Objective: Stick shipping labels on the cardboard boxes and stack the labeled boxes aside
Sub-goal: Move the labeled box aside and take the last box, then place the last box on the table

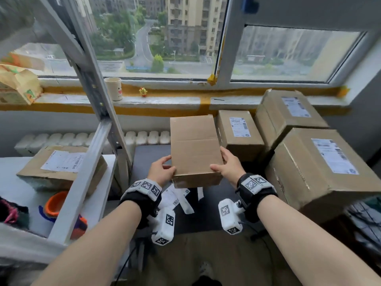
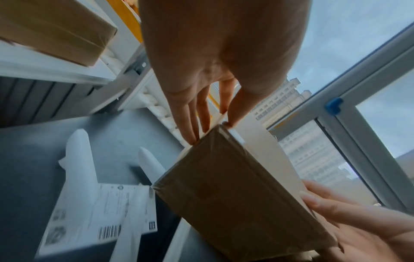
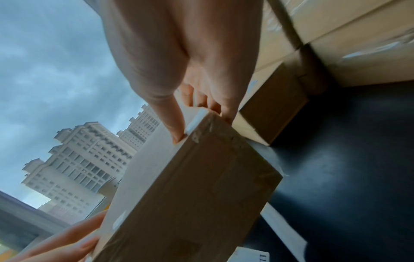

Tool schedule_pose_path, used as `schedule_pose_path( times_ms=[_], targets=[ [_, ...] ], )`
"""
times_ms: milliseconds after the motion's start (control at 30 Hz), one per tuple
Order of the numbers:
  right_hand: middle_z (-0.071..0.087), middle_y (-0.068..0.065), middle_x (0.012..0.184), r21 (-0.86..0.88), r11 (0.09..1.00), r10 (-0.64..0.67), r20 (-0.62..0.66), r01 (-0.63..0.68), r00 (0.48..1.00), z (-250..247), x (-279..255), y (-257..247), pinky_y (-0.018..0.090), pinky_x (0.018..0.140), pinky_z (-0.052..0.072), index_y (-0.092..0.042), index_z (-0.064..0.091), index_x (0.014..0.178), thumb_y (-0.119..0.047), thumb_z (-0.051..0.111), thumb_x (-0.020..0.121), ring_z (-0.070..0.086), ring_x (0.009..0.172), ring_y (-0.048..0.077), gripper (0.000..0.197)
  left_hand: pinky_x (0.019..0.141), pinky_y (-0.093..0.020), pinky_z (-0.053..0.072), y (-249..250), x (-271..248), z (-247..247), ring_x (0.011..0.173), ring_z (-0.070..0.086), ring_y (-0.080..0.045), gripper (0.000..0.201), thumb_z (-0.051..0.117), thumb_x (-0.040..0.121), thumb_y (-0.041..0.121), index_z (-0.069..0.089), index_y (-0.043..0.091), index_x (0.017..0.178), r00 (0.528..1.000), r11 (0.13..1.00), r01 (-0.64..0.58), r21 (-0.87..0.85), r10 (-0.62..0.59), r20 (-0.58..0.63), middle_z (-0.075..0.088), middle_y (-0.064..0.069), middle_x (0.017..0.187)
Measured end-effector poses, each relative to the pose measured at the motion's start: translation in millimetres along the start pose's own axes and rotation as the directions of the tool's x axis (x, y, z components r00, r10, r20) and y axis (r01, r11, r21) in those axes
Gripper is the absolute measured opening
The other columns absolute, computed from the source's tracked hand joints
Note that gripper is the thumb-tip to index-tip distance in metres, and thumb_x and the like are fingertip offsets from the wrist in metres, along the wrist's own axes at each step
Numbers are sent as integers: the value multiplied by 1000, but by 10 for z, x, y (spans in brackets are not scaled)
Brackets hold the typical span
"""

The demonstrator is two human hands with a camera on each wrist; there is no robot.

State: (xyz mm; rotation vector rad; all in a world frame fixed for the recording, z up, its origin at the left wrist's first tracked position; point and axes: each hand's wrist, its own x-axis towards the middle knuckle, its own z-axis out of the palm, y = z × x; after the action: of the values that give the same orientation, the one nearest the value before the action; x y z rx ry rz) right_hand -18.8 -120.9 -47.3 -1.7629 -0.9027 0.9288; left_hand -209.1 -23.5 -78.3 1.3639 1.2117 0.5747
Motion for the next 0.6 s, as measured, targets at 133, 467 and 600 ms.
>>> schedule_pose_path(
  times_ms=[133,467,600],
  targets=[
    [44,13,143,59,997,57,-82,-52,995,-283,-345,201,41,109,39,-4,29,145,10,67,76,47,125,19,80,66,-27,53,10,-256,315,70,59,-19,47,54,83,-9,53,5,127,997,999,11,-54,-6,81,61,-9,86],
    [49,13,139,123,983,148,-123,-133,981,-873,-760,649,31,104,41,-3,36,141,16,67,73,48,117,14,77,64,-23,56,-188,-545,895,52,62,-4,44,64,81,-2,56,-3,124,994,995,67,-78,-59,94,64,-3,74],
    [48,14,139,95,982,173,-75,-166,982,-943,-763,781,41,108,39,-5,38,140,14,69,72,47,128,24,77,48,-11,50,-305,-618,961,43,58,2,40,63,82,-4,57,-5,122,993,995,93,-29,-91,70,64,-2,68]
  ],
)
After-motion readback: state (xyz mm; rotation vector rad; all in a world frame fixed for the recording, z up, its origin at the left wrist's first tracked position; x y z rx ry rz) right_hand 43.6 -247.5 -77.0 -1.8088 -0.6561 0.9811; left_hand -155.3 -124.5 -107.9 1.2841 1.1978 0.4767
